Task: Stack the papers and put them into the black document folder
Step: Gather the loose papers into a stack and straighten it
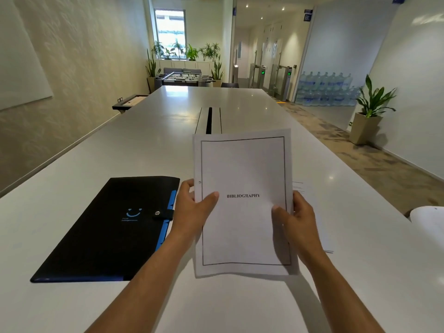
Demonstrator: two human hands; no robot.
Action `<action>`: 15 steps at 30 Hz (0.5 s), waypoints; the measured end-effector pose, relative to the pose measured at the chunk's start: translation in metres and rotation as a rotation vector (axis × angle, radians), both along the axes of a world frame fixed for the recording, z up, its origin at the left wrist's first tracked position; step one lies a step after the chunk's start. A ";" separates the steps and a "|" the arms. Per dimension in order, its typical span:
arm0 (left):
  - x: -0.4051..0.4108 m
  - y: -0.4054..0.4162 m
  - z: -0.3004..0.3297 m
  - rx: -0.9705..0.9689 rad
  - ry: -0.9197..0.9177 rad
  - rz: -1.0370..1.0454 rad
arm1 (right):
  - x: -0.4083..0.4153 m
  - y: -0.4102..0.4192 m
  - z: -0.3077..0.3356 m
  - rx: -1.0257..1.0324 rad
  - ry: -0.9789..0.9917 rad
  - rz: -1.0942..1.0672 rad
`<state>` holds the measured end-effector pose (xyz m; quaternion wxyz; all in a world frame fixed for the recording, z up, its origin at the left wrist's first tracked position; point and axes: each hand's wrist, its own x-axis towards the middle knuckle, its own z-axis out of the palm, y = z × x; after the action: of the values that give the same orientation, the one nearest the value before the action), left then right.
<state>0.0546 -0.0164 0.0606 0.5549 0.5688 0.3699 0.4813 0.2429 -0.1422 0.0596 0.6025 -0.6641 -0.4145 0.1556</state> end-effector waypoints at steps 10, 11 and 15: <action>0.007 0.044 -0.051 -0.102 0.530 0.114 | 0.091 0.003 -0.020 -0.260 0.300 -0.302; 0.008 0.045 -0.052 -0.103 0.558 0.119 | 0.100 0.003 -0.023 -0.307 0.284 -0.334; 0.016 0.050 -0.047 -0.109 0.629 0.124 | 0.119 0.002 -0.034 -0.452 0.154 -0.479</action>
<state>0.0708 0.0337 0.0134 0.4128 0.6356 0.5824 0.2941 0.3619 -0.1401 0.0260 0.4888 -0.8458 -0.1552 0.1474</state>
